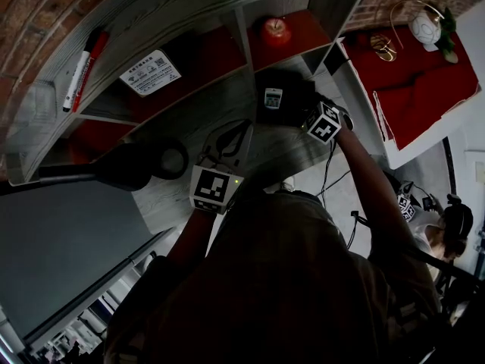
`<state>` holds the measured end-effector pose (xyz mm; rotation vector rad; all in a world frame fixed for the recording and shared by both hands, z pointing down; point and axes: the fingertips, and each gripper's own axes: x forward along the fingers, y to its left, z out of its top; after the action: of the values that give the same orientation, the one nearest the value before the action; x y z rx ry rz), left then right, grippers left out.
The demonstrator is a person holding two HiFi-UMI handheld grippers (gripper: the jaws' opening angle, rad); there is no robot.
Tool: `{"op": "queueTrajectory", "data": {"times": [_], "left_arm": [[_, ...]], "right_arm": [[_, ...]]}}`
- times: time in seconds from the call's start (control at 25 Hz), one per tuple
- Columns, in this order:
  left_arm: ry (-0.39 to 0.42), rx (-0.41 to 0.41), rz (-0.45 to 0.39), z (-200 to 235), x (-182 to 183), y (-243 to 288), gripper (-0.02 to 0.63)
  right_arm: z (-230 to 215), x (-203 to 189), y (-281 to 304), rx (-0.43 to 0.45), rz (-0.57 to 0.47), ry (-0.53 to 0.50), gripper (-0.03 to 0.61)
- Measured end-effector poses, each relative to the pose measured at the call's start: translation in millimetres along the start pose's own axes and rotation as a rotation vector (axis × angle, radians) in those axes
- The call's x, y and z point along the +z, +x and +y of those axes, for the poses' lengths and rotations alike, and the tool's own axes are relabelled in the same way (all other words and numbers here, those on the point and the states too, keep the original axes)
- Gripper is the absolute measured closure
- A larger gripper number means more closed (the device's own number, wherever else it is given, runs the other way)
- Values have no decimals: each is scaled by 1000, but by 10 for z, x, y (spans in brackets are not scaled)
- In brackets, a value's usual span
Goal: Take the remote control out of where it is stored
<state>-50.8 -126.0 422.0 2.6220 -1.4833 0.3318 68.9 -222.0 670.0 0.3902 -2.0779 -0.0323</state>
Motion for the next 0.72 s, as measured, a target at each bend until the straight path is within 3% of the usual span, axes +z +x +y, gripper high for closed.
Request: {"op": "queueTrajectory", "data": {"times": [0.08,0.72], "left_arm": [[1,3,3,10,-3,-7,601],[13,-3,14,-17,-7,3,601]], "right_arm": [[-1,10,7,-9,-2,-16,455],[-129,129,-158,-38,-46,45,463]]}}
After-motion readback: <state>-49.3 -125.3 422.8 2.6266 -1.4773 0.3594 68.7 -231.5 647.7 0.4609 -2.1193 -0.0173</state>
